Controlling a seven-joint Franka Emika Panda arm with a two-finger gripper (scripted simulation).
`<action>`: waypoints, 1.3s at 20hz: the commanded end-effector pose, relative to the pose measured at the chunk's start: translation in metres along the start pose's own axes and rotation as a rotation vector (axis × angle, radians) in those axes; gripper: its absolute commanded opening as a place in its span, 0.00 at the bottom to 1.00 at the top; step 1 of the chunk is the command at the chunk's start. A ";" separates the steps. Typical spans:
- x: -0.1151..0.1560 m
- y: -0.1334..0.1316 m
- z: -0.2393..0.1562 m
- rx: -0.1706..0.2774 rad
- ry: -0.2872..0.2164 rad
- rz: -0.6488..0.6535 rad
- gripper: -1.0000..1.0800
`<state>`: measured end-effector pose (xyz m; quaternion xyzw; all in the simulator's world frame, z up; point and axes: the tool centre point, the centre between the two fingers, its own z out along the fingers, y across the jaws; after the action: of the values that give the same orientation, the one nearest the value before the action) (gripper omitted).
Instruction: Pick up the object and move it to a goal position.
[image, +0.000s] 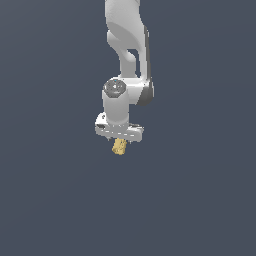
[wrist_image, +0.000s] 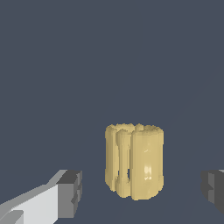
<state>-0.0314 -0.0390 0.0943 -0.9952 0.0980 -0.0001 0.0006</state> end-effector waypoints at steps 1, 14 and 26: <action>-0.001 0.003 0.004 -0.001 0.000 0.010 0.96; -0.003 0.004 0.041 -0.001 0.000 0.010 0.96; -0.002 0.004 0.055 -0.001 0.000 0.011 0.00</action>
<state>-0.0339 -0.0428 0.0405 -0.9946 0.1037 -0.0001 -0.0001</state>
